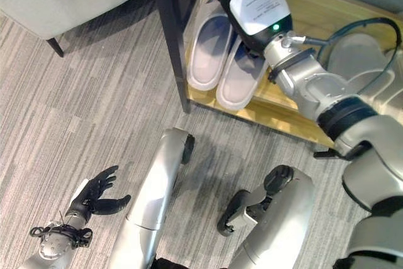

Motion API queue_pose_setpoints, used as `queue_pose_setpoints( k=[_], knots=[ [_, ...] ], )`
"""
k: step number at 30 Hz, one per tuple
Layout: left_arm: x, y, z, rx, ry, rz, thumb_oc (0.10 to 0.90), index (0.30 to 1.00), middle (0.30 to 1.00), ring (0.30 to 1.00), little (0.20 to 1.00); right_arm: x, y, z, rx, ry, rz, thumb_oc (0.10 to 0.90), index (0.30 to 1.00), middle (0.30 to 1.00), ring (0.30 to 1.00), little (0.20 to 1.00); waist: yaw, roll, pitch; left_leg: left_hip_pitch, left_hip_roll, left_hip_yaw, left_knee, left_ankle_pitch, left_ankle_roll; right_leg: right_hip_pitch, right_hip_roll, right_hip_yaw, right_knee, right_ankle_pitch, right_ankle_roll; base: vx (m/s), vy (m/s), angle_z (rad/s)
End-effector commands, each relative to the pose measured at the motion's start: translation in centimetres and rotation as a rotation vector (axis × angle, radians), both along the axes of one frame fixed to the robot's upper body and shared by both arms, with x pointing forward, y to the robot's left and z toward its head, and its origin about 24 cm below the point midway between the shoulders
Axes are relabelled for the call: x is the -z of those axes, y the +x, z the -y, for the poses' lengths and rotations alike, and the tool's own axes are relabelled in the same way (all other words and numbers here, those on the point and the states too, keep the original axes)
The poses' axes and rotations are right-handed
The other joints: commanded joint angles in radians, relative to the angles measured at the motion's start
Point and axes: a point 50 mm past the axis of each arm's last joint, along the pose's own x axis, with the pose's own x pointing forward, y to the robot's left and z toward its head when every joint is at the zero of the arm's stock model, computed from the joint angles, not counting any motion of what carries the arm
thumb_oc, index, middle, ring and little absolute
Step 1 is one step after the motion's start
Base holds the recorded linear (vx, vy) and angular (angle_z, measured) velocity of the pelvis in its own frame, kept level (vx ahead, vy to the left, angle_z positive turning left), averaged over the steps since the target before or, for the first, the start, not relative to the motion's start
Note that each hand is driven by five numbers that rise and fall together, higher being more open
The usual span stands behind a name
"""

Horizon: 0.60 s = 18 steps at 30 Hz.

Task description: Arrange the slippers neatly on the shoe rack.

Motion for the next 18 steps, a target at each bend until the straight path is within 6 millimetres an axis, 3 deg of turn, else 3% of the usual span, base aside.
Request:
queue_pose_setpoints(
  k=[1, 10, 18],
  knots=[
    [-1.4, -1.0, -0.1, 0.037, -0.024, 0.059, 0.8, 0.9, 0.9, 0.9, 0.9, -5.4, -2.1, -1.6, -0.118, -0.005, 0.128, 0.8, 0.9, 0.9, 0.9, 0.9, 0.033, 0.003, -0.028, -0.012, -0.01, -0.028, -0.077, -0.091, 0.006, -0.019, -0.033, 0.043, 0.008, 0.05, -0.083, 0.01, 0.02, -0.04],
    [-1.4, -1.1, -0.4, 0.022, -0.016, 0.062, 0.8, 0.9, 0.9, 0.9, 0.9, -5.7, -3.5, -2.1, -0.171, -0.066, 0.13, 0.8, 0.9, 0.9, 0.9, 0.9, 0.018, -0.015, -0.028, -0.012, -0.003, -0.02, -0.074, -0.097, 0.008, -0.022, -0.025, 0.052, 0.007, 0.049, -0.085, 0.0, 0.015, -0.05],
    [-1.1, -1.0, 0.1, 0.012, -0.029, 0.063, 0.8, 0.9, 0.9, 0.9, 0.9, -6.2, -2.4, -0.8, -0.053, -0.059, 0.247, 0.8, 0.9, 0.9, 0.9, 0.9, 0.012, -0.009, -0.028, -0.012, -0.002, -0.011, -0.071, -0.096, 0.009, -0.03, -0.023, 0.064, 0.013, 0.055, -0.084, 0.0, 0.0, 0.0]
  ],
)
